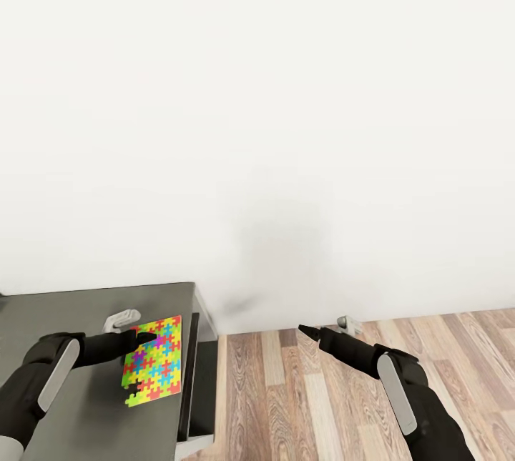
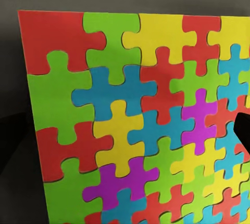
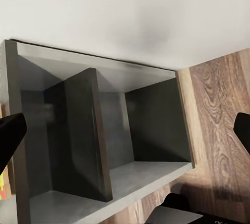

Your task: Put all the toys in the child's room - the three board games (two on the bed and one on the table), the two jigsaw puzzles on the table, and the tennis ball on the table - inside the toy box on the table in the child's room.

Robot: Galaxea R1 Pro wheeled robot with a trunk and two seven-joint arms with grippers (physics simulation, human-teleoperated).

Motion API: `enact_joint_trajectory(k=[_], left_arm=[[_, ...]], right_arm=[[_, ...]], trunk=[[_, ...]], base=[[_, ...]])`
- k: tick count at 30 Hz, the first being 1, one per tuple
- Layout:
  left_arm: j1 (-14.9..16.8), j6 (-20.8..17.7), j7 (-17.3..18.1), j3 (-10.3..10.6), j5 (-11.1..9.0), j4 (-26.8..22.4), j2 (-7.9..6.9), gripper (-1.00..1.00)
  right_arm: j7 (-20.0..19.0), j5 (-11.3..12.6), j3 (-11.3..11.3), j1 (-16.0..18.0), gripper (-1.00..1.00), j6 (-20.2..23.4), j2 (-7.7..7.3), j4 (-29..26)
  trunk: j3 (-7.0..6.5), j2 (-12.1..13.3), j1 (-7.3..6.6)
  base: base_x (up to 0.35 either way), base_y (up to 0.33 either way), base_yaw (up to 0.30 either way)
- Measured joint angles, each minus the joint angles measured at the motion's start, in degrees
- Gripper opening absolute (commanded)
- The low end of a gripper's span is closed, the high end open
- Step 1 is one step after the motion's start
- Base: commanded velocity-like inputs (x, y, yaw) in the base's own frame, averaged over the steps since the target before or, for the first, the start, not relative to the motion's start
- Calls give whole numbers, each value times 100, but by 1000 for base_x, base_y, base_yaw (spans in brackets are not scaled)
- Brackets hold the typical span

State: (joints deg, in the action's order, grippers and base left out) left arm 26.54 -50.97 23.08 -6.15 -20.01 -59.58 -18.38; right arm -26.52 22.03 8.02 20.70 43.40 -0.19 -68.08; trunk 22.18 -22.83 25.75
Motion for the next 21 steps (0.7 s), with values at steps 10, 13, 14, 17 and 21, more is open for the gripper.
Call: enact_joint_trajectory(k=[10,13,14,17,21], left_arm=[[0,-2,1,0,-3,0,-1,100],[0,5,-2,-3,24,0,-2,100],[2,13,-6,-3,54,1,-3,100],[4,31,-11,-5,121,3,-7,100],[2,23,-5,-9,93,3,-9,100]], right_arm=[[-25,30,5,2,100,54,2,5],[-33,39,7,5,100,74,10,8],[-35,41,6,6,100,78,17,12],[-38,48,4,7,100,86,41,21],[-34,62,0,8,100,89,70,30]], trunk=[[0,0,0],[0,0,0],[0,0,0],[-1,0,-1],[0,0,0]], base=[[0,-1,0],[0,-40,0],[0,-84,0],[0,-150,0],[0,-218,0]])
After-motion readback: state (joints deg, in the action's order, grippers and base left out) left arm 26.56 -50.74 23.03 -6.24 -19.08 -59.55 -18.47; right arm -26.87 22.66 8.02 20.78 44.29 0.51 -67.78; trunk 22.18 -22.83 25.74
